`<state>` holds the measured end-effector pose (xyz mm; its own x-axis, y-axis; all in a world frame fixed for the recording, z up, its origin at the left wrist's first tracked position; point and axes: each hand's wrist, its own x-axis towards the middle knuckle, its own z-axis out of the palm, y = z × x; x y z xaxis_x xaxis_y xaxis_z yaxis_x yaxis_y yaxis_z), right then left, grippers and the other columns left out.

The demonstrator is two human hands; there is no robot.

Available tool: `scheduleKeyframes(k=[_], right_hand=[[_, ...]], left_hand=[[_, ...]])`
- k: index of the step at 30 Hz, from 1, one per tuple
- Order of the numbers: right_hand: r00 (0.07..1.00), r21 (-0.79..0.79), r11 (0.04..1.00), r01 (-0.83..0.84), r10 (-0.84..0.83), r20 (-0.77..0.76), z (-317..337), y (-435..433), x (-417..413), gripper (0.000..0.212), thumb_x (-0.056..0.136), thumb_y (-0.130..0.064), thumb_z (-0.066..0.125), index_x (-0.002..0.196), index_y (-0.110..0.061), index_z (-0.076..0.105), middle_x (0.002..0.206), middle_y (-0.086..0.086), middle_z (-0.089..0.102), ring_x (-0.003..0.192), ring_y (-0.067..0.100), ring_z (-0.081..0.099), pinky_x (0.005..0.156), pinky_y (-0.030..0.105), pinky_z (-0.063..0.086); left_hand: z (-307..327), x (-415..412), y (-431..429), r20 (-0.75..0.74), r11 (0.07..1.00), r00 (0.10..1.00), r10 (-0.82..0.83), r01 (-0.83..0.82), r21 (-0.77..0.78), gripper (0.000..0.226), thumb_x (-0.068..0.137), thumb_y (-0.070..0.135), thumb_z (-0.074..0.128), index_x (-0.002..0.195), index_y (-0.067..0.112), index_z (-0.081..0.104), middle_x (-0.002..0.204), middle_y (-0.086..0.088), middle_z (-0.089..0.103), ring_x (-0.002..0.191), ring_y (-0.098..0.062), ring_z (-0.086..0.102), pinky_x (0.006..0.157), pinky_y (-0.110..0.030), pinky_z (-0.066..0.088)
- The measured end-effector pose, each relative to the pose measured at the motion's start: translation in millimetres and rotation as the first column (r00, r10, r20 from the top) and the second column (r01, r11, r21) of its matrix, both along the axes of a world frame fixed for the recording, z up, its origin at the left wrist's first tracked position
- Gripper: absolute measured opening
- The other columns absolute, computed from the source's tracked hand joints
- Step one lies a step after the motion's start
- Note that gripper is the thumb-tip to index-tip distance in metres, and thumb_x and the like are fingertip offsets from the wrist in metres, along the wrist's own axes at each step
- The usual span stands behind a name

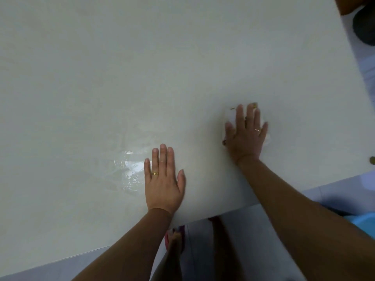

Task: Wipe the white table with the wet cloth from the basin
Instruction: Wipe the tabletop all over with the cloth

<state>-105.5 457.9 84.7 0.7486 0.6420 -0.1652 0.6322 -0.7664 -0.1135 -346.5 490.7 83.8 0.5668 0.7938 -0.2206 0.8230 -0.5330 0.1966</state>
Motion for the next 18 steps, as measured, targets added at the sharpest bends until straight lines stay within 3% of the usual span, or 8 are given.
scheduleKeyframes(k=[2, 3, 5, 7, 10, 12, 15, 18], right_hand=[[0.983, 0.001, 0.984, 0.181, -0.181, 0.024, -2.1, 23.6, -25.6, 0.061, 0.097, -0.044, 0.032, 0.152, -0.022, 0.013, 0.160, 0.008, 0.008, 0.147, 0.028, 0.006, 0.116, 0.056, 0.004], [0.993, 0.013, 0.993, 0.115, -0.116, 0.023, -2.8, 31.9, -44.8, 0.062, 0.097, -0.044, 0.032, 0.151, -0.021, 0.013, 0.160, 0.009, 0.010, 0.147, 0.029, 0.007, 0.116, 0.058, 0.004], [0.973, 0.007, 0.974, -0.227, 0.226, 0.046, -2.6, 36.6, -77.5, 0.062, 0.095, -0.045, 0.031, 0.150, -0.021, 0.018, 0.159, 0.009, 0.016, 0.146, 0.030, 0.012, 0.114, 0.059, 0.007], [0.844, -0.020, 0.845, -0.535, 0.535, 0.044, -3.2, 30.8, -76.3, 0.061, 0.095, -0.047, 0.031, 0.150, -0.023, 0.020, 0.159, 0.007, 0.017, 0.146, 0.028, 0.013, 0.115, 0.058, 0.010], [0.690, 0.011, 0.690, -0.724, 0.723, 0.040, -1.8, 30.7, -22.3, 0.059, 0.094, -0.047, 0.035, 0.148, -0.025, 0.027, 0.157, 0.005, 0.023, 0.145, 0.025, 0.019, 0.116, 0.054, 0.016], [0.762, 0.000, 0.763, -0.646, 0.645, 0.058, 0.5, 39.7, 17.5, 0.059, 0.093, -0.046, 0.034, 0.147, -0.023, 0.032, 0.156, 0.007, 0.027, 0.144, 0.027, 0.024, 0.114, 0.054, 0.020], [0.963, 0.026, 0.963, -0.267, 0.266, 0.039, 0.6, 63.1, 39.1, 0.059, 0.096, -0.043, 0.032, 0.149, -0.022, 0.023, 0.158, 0.008, 0.019, 0.146, 0.028, 0.016, 0.116, 0.052, 0.010], [0.999, 0.028, 0.999, -0.032, 0.031, 0.007, -1.2, 88.3, -2.8, 0.061, 0.097, -0.041, 0.032, 0.151, -0.020, 0.015, 0.160, 0.010, 0.012, 0.147, 0.030, 0.010, 0.116, 0.053, 0.004]], left_hand=[[0.6, 0.6, -0.9, -0.003, 1.000, 1.000, 0.011, -0.011, -0.007, 0.065, 0.095, 0.041, 0.023, 0.152, 0.011, 0.011, 0.160, -0.010, 0.007, 0.149, -0.026, 0.001, 0.120, -0.045, 0.003], [1.2, 1.2, -1.0, -0.018, 1.000, 1.000, 0.011, -0.012, -0.012, 0.065, 0.095, 0.041, 0.022, 0.152, 0.011, 0.011, 0.160, -0.010, 0.008, 0.149, -0.026, 0.002, 0.120, -0.046, 0.003], [2.3, 2.1, 0.2, -0.048, 1.000, 0.999, 0.012, -0.013, -0.015, 0.066, 0.095, 0.042, 0.020, 0.152, 0.010, 0.013, 0.160, -0.012, 0.010, 0.148, -0.028, 0.005, 0.119, -0.046, 0.005], [4.0, 2.8, 1.3, -0.054, 1.000, 0.998, 0.016, -0.017, -0.020, 0.065, 0.095, 0.043, 0.021, 0.151, 0.009, 0.016, 0.159, -0.012, 0.013, 0.148, -0.029, 0.008, 0.118, -0.047, 0.006], [7.0, 1.2, 2.4, -0.030, 0.999, 0.999, 0.011, -0.012, -0.033, 0.065, 0.095, 0.041, 0.025, 0.151, 0.009, 0.019, 0.158, -0.012, 0.016, 0.147, -0.029, 0.011, 0.118, -0.047, 0.009], [9.6, 1.2, 5.0, -0.001, 0.999, 1.000, 0.000, 0.000, -0.035, 0.065, 0.094, 0.040, 0.028, 0.150, 0.008, 0.021, 0.158, -0.013, 0.018, 0.148, -0.028, 0.011, 0.119, -0.046, 0.009], [14.2, 18.1, 24.9, 0.066, 1.000, 0.998, 0.020, -0.019, -0.019, 0.063, 0.094, 0.037, 0.030, 0.150, 0.008, 0.024, 0.158, -0.012, 0.019, 0.147, -0.025, 0.011, 0.120, -0.041, 0.005], [16.2, 60.6, 68.3, 0.133, 0.995, 0.987, 0.091, -0.094, 0.015, 0.062, 0.096, 0.036, 0.028, 0.151, 0.009, 0.021, 0.158, -0.009, 0.013, 0.148, -0.024, 0.007, 0.120, -0.039, 0.000]])
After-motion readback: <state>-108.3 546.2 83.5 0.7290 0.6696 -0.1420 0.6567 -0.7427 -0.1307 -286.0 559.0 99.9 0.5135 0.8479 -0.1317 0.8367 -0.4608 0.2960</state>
